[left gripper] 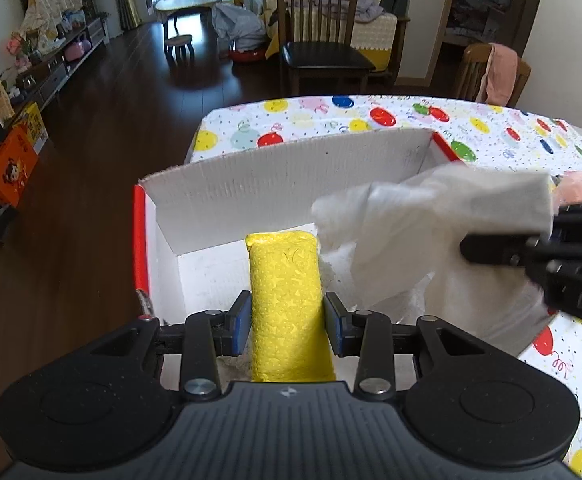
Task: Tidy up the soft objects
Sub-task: 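Lower the yellow sponge with the left tool while the right tool lowers the tissue into the box, open both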
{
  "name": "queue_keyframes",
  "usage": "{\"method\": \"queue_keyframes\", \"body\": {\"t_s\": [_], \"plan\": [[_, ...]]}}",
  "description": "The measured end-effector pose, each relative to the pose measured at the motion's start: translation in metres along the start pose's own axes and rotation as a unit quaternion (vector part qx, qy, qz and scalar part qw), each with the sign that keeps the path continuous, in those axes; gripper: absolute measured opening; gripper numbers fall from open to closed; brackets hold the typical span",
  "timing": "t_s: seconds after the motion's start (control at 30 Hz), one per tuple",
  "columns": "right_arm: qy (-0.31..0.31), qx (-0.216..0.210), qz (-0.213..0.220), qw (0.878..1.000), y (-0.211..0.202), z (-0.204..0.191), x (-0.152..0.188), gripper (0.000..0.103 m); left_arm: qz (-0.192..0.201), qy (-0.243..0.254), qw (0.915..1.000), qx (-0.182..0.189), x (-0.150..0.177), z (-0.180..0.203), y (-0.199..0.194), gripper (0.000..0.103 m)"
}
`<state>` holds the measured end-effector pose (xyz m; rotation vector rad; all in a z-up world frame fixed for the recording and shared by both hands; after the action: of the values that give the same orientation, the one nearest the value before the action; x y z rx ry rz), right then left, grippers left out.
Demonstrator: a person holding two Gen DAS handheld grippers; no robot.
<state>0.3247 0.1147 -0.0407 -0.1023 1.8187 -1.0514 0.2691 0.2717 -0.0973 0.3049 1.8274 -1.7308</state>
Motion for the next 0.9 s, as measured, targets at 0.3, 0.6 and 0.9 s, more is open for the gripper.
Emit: {"method": "queue_keyframes", "body": {"t_s": [0.3, 0.6, 0.9], "plan": [[0.013, -0.01, -0.057, 0.998, 0.029, -0.003, 0.013, 0.003, -0.027, -0.006, 0.9996, 0.0, -0.006, -0.003, 0.031, 0.037], [-0.008, -0.014, -0.094, 0.995, 0.038, -0.021, 0.025, 0.007, -0.05, 0.013, 0.9987, -0.002, -0.013, 0.008, 0.052, 0.037], [0.002, -0.011, -0.096, 0.995, 0.032, -0.019, 0.027, 0.021, -0.094, -0.015, 0.9955, 0.005, -0.012, 0.0, 0.072, 0.038]]}}
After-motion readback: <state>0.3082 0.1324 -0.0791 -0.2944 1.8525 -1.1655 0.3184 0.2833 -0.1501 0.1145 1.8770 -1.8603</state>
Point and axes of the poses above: each gripper's, at about its wrist camera, not at the fingertips, and y roughly the way its jaws point, z to its right, x to its underside, the point moved 1 cm from there along y, roughly the way its jaws point, and after that the axes turned 2 degrees about -y, right-handed, at the moved point
